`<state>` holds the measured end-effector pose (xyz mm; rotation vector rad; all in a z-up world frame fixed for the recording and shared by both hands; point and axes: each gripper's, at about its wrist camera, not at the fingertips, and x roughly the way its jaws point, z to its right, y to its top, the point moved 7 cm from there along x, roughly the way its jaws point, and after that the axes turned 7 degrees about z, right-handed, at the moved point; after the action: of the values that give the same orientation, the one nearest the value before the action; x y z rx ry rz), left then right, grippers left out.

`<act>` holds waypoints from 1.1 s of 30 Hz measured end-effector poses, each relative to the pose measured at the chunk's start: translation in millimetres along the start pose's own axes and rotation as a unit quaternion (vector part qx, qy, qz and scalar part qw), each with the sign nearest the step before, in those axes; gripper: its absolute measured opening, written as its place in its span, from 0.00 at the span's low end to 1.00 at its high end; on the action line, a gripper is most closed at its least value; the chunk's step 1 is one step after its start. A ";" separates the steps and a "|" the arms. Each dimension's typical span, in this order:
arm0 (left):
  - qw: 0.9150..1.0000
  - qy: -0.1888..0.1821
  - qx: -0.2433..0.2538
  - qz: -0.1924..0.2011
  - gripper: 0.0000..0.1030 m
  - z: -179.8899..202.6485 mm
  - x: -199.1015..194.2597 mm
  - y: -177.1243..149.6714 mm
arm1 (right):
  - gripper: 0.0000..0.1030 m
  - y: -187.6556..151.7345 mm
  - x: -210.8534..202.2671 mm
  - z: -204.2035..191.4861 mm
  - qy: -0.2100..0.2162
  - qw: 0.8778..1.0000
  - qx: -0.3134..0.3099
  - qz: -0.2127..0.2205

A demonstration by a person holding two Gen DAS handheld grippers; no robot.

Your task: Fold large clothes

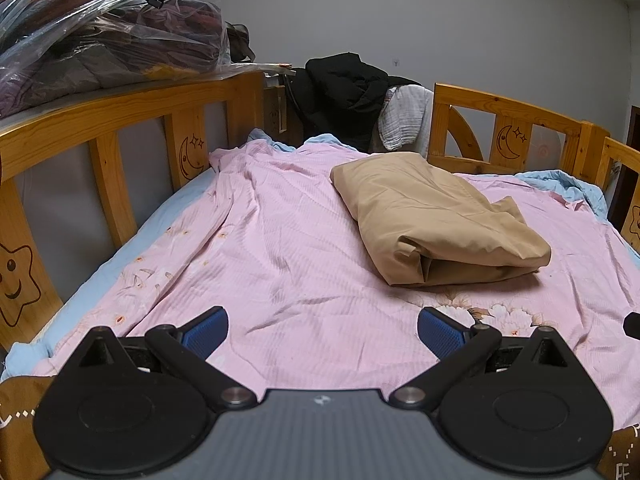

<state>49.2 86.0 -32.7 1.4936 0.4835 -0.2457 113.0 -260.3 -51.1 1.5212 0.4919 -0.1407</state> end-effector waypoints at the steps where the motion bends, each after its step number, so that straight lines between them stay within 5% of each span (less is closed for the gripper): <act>1: 1.000 0.001 0.000 0.000 0.99 -0.2 0.1 0.0 | 0.99 -0.1 0.1 0.0 0.000 1.000 0.000 0.000; 33: 1.000 0.003 0.001 0.006 0.99 4.1 -1.5 4.3 | 0.99 0.3 0.8 1.1 0.000 1.000 0.000 -0.001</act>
<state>50.5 82.1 -28.2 1.4994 0.4786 -0.2325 114.0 -261.2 -51.2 1.5197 0.4946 -0.1423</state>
